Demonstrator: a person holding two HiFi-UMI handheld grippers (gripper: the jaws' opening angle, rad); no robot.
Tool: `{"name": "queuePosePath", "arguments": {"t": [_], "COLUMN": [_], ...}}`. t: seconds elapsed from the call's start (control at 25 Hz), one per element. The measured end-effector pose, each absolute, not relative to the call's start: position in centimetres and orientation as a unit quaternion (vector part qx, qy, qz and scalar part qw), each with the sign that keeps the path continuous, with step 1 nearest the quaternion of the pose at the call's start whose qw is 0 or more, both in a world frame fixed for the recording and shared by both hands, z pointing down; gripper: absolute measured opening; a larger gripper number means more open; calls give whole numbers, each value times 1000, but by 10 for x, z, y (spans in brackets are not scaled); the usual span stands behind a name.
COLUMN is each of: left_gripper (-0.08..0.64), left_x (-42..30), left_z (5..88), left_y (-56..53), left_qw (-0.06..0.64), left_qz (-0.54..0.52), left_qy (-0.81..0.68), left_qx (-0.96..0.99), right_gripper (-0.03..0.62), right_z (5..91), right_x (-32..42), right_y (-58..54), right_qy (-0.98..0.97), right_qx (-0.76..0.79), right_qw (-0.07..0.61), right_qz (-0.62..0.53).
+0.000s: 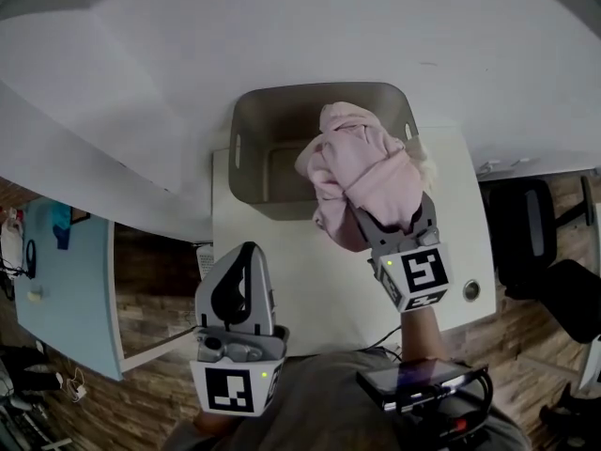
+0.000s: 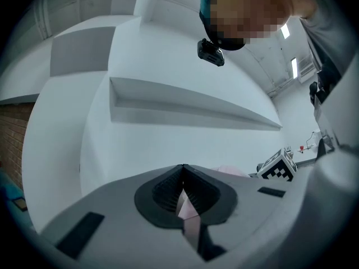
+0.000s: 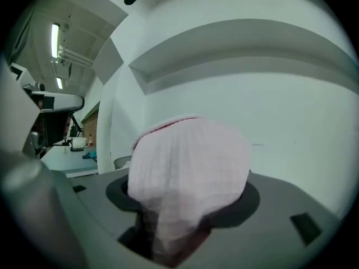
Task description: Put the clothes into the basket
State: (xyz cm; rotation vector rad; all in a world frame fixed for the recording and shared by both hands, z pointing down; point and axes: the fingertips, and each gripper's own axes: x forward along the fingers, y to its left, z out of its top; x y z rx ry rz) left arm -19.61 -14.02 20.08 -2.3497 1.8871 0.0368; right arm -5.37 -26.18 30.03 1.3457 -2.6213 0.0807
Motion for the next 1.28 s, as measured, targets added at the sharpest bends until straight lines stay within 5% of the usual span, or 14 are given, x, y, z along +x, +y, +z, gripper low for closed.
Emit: {"name": "queuePosePath", "arguments": {"t": [0.52, 1.28], "left_gripper": [9, 9], "left_x": [-181, -177], "left_z": [206, 201], "left_y": [-124, -89], "left_qw": [50, 62], "left_qz": [19, 27], "left_qy": [600, 572], "left_qx": [-799, -817], "right_gripper": [422, 422], "right_z": [288, 302], "right_x": [-41, -30], "right_y": [-239, -184], "right_qy": [-871, -862], "right_qx": [479, 494], "right_qw": [109, 114], "right_qz": [-17, 10]}}
